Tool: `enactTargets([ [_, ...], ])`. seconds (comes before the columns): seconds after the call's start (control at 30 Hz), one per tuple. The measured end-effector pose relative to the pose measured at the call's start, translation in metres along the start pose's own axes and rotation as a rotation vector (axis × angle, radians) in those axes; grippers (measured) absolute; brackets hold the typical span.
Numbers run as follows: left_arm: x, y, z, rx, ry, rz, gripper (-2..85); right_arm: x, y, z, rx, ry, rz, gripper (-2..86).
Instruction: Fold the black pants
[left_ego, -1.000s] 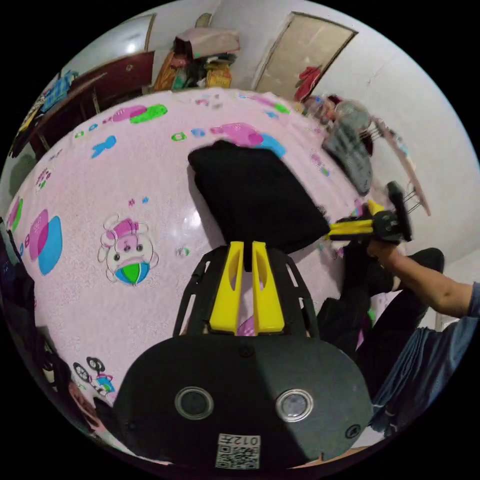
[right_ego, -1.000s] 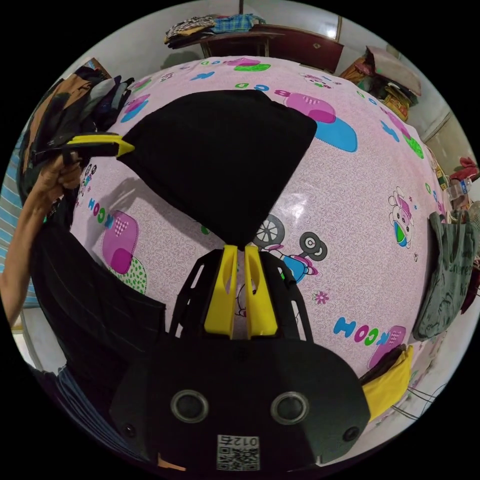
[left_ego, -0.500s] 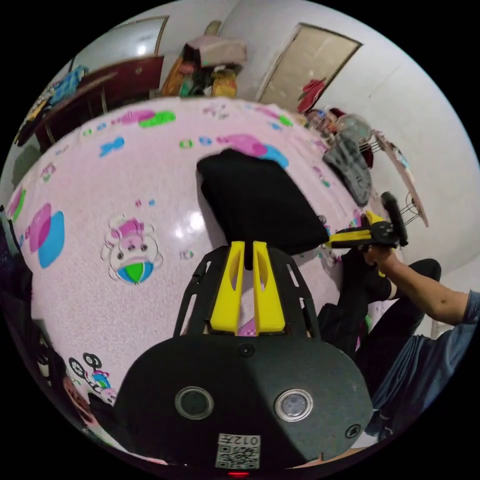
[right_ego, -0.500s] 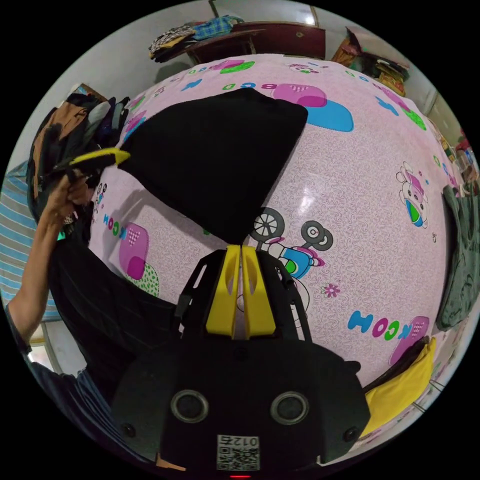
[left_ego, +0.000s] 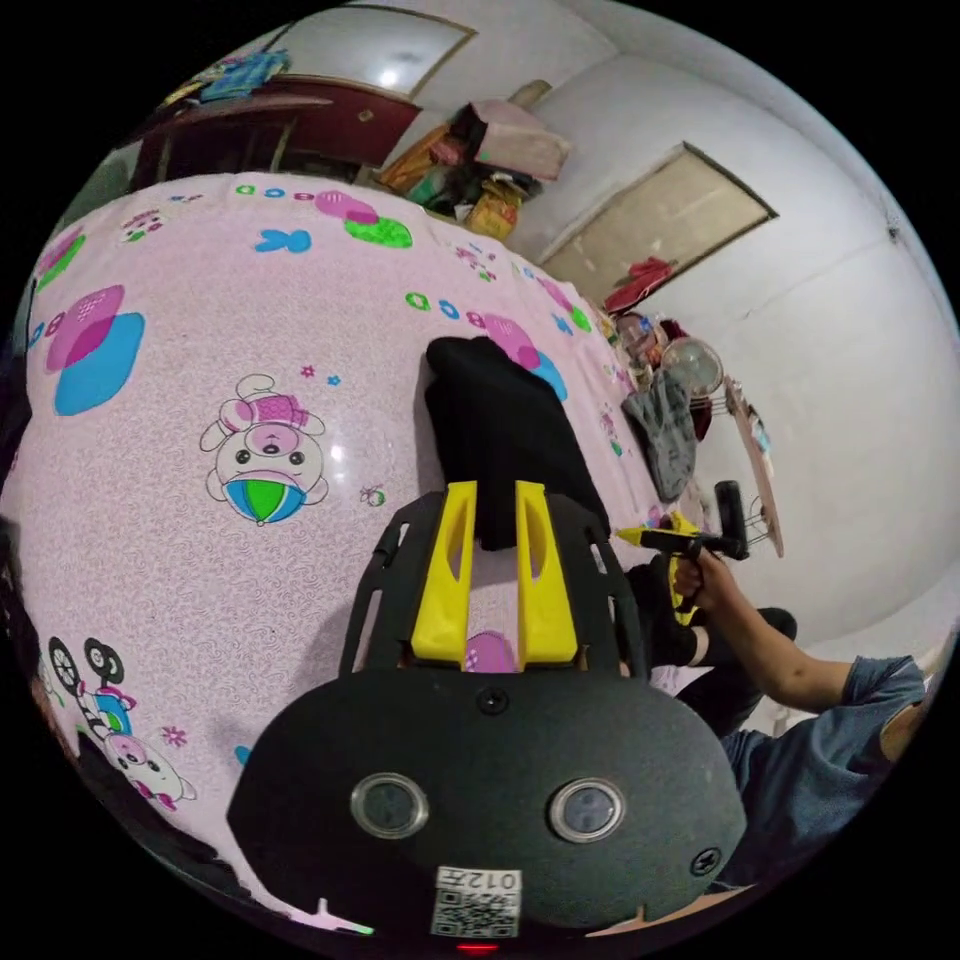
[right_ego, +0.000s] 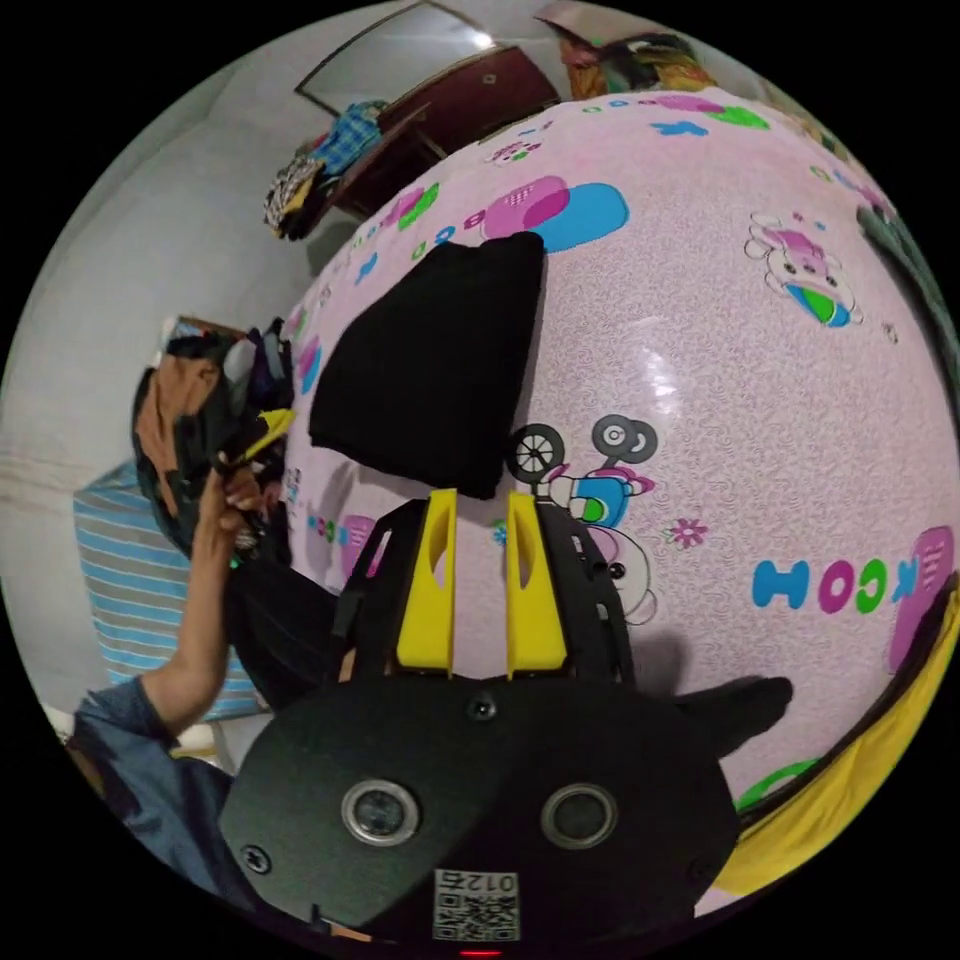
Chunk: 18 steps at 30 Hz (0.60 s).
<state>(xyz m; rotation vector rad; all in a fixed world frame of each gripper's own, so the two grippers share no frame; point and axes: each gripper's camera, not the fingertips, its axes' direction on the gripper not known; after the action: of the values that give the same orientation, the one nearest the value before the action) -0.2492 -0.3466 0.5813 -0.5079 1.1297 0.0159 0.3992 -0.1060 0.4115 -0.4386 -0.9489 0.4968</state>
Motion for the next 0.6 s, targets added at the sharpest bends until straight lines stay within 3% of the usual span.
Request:
enactTargets([
  [0.23, -0.005, -0.017, 0.049, -0.212, -0.1, 0.023, 6.7, 0.036, -0.032, 0.006, -0.048, -0.156, 0.192, 10.9],
  [0.6, -0.014, -0.034, 0.073, -0.287, -0.217, 0.071, 5.9, 0.045, -0.058, -0.011, -0.077, -0.036, 0.077, 8.2],
])
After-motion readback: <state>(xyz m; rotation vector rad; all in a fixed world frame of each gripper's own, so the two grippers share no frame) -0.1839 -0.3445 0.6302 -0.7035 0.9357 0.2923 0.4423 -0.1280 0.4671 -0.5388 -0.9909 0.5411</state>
